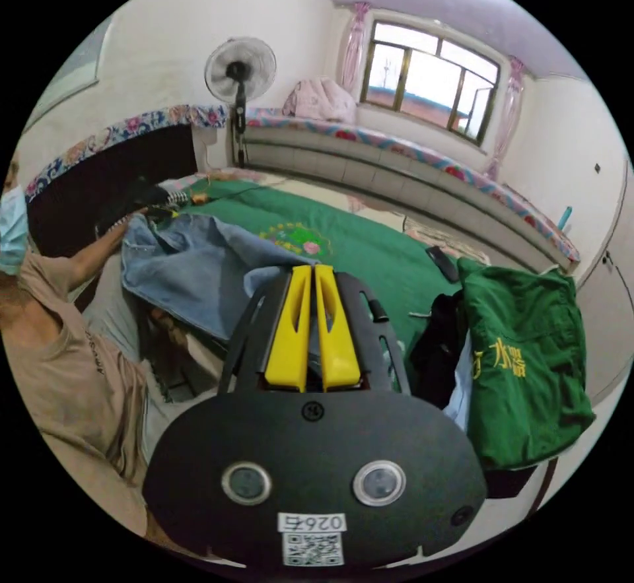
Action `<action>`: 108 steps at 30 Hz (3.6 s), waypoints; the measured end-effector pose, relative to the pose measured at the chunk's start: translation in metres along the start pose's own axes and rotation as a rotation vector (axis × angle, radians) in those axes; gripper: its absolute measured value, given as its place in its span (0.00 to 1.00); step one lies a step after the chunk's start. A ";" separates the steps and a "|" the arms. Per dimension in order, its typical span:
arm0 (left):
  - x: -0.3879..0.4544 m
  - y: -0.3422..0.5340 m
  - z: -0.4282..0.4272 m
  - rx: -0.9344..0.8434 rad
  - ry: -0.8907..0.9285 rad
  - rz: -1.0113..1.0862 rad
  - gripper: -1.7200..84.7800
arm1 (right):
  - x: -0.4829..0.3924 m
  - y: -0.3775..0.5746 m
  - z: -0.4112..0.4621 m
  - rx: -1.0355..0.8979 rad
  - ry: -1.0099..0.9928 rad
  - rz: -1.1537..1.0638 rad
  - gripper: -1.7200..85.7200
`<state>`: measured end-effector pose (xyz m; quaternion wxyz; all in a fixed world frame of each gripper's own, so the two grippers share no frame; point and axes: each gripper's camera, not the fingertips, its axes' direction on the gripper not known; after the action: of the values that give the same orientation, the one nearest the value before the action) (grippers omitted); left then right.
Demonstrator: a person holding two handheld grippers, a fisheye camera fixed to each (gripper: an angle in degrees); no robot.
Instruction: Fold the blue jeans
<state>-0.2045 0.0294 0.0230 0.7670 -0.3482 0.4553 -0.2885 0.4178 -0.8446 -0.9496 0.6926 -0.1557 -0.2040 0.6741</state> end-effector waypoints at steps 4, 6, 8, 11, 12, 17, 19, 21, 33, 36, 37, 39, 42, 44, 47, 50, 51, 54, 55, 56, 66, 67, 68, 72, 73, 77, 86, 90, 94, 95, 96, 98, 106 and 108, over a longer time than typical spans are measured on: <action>0.025 0.010 -0.088 0.280 0.029 0.053 0.06 | 0.016 -0.018 -0.020 -0.051 0.216 0.075 0.00; 0.041 0.012 -0.131 0.381 0.025 0.101 0.06 | 0.030 -0.022 -0.040 0.025 0.138 0.116 0.00; 0.059 0.010 -0.172 0.414 -0.049 0.167 0.06 | 0.039 -0.025 -0.052 0.102 0.025 0.139 0.00; 0.061 -0.004 -0.196 0.357 -0.131 0.178 0.07 | 0.056 -0.044 -0.041 0.091 -0.010 0.171 0.00; 0.058 -0.009 -0.196 0.339 -0.131 0.173 0.07 | 0.066 -0.055 -0.026 0.057 0.002 0.182 0.00; -0.019 -0.087 -0.127 0.229 -0.068 -0.082 0.11 | 0.149 -0.121 0.128 -0.235 -0.047 0.232 0.03; -0.049 -0.111 -0.082 0.140 -0.058 -0.200 0.14 | 0.191 -0.138 0.218 -0.441 0.010 0.295 0.05; -0.064 -0.121 -0.040 0.054 0.018 -0.246 0.15 | 0.227 -0.139 0.292 -0.576 0.125 0.331 0.05; -0.041 -0.065 0.078 -0.286 -0.105 -0.094 0.27 | 0.310 -0.034 0.395 -0.638 0.021 0.475 0.13; -0.035 -0.068 0.091 -0.264 -0.198 -0.109 0.18 | 0.338 -0.004 0.440 -0.667 -0.077 0.615 0.14; -0.028 -0.072 0.098 -0.265 -0.255 -0.080 0.16 | 0.342 0.001 0.452 -0.671 -0.126 0.638 0.13; -0.022 -0.080 0.106 -0.285 -0.247 -0.057 0.11 | 0.349 -0.004 0.471 -0.669 -0.106 0.609 0.02; -0.022 -0.093 0.094 -0.278 -0.192 -0.042 0.07 | 0.347 -0.039 0.470 -0.653 -0.030 0.495 0.01; -0.027 -0.101 0.069 -0.204 -0.096 -0.046 0.06 | 0.343 -0.069 0.459 -0.626 0.120 0.386 0.01; -0.027 -0.116 0.054 -0.194 -0.164 -0.032 0.06 | 0.344 -0.120 0.452 -0.606 0.314 0.225 0.01; -0.031 -0.135 0.072 -0.297 -0.292 -0.032 0.06 | 0.366 -0.153 0.488 -0.666 0.382 0.137 0.02; -0.034 -0.138 0.079 -0.326 -0.297 -0.048 0.06 | 0.382 -0.157 0.511 -0.722 0.405 0.162 0.04; -0.032 -0.144 0.097 -0.366 -0.393 -0.079 0.03 | 0.401 -0.160 0.550 -0.774 0.516 0.174 0.05; -0.020 -0.144 0.096 -0.334 -0.429 -0.040 0.02 | 0.402 -0.161 0.553 -0.754 0.523 0.176 0.05; -0.007 -0.143 0.093 -0.286 -0.483 -0.009 0.02 | 0.402 -0.161 0.556 -0.713 0.501 0.182 0.05; 0.071 -0.156 0.098 -0.064 -0.166 0.155 0.01 | 0.444 -0.156 0.622 -0.592 0.285 0.283 0.01; 0.074 -0.156 0.109 -0.062 -0.105 0.161 0.01 | 0.446 -0.156 0.628 -0.574 0.271 0.292 0.01; 0.077 -0.156 0.123 -0.083 -0.104 0.163 0.01 | 0.449 -0.157 0.640 -0.539 0.258 0.303 0.01; 0.073 -0.151 0.204 -0.448 -0.325 0.197 0.01 | 0.471 -0.140 0.712 -0.788 0.191 0.260 0.01; 0.077 -0.148 0.205 -0.409 -0.332 0.225 0.01 | 0.475 -0.139 0.715 -0.787 0.178 0.259 0.01; 0.081 -0.159 0.173 -0.196 -0.187 0.212 0.02 | 0.511 -0.150 0.675 -0.514 0.169 0.414 0.02; 0.089 -0.182 0.254 -0.237 -0.215 0.226 0.13 | 0.567 -0.124 0.714 -0.636 0.168 0.554 0.11; 0.111 -0.178 0.248 -0.212 -0.278 0.335 0.03 | 0.540 -0.142 0.689 -0.627 0.193 0.345 0.01; 0.119 -0.171 0.220 0.027 -0.264 0.335 0.04 | 0.519 -0.165 0.628 -0.278 0.452 0.250 0.03; 0.115 -0.170 0.223 0.028 -0.258 0.315 0.05 | 0.529 -0.164 0.627 -0.284 0.512 0.299 0.06; 0.112 -0.170 0.225 0.014 -0.255 0.304 0.05 | 0.540 -0.159 0.628 -0.329 0.533 0.364 0.10; 0.099 -0.166 0.229 -0.024 -0.273 0.225 0.03 | 0.550 -0.151 0.624 -0.368 0.468 0.443 0.11; 0.063 -0.124 0.186 0.066 -0.130 0.067 0.01 | 0.506 -0.109 0.623 -0.364 0.210 0.358 0.04; 0.061 -0.116 0.196 -0.038 -0.237 0.082 0.01 | 0.506 -0.084 0.655 -0.614 0.369 0.294 0.02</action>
<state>-0.0171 -0.0327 0.1522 0.8198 -0.3752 0.3809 -0.2049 0.1721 -0.3823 -0.3026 0.5350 -0.5022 -0.2438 0.6342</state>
